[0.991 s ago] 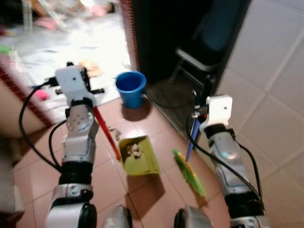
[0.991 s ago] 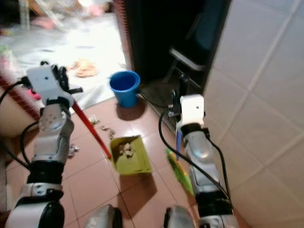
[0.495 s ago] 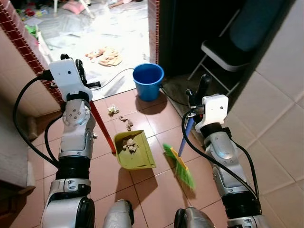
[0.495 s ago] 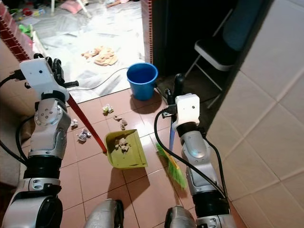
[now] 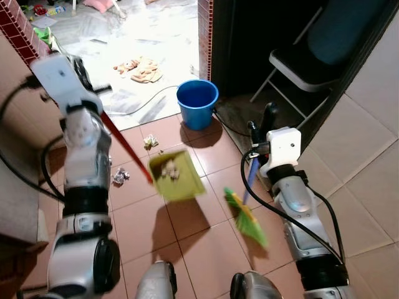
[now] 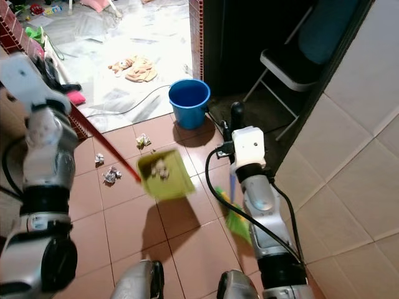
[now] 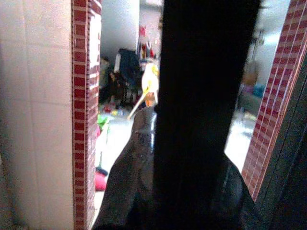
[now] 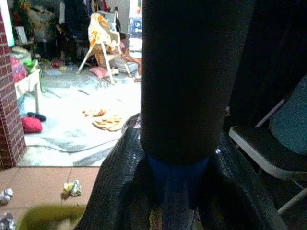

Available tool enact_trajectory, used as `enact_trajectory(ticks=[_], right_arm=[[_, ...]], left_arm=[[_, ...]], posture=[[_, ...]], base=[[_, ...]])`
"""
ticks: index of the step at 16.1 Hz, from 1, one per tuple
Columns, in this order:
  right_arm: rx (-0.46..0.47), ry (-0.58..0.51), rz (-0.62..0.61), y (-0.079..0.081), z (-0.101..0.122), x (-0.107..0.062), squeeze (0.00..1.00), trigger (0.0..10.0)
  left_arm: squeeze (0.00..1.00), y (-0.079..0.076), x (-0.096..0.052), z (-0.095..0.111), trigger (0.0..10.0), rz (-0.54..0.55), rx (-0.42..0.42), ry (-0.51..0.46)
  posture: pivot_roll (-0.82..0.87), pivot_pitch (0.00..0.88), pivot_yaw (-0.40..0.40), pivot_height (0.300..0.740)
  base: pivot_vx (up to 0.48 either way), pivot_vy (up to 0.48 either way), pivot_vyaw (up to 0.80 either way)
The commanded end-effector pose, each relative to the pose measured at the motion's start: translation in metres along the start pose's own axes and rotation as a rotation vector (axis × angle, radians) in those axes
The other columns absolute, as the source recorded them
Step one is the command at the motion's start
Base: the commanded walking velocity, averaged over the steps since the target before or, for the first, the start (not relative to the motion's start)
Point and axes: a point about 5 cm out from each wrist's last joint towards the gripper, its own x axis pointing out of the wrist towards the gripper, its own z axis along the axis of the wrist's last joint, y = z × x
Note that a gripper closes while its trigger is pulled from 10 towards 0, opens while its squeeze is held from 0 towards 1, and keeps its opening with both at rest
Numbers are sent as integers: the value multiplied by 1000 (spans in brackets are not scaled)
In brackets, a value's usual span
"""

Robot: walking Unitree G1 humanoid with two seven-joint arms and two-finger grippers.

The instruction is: Sweep floor

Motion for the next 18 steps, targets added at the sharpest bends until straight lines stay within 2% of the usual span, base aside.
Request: enact_trajectory(ticks=[1,4,5,12,18], right_arm=[[-11,-23,-7,-1,3,-1,0,10000],[-2,-11,-6,-1,1,0,0,10000],[-13,-13,5,0,1,0,0,10000],[-16,-13,17,1,1,-2,0,10000],[-24,-37,52,6,3,-2,0,10000]], left_arm=[[0,2,12,33,10000,22,-56,-135],[0,-1,24,59,10000,16,-100,-214],[0,-1,25,62,10000,18,-98,-223],[0,0,25,55,10000,11,-107,-213],[0,1,32,64,10000,12,-112,-245]], posture=[[-80,69,65,740],[-77,72,60,740],[-77,72,60,740],[-83,71,61,740],[-84,66,58,740]], base=[[0,0,0],[0,0,0],[0,0,0],[440,0,0],[472,0,-91]])
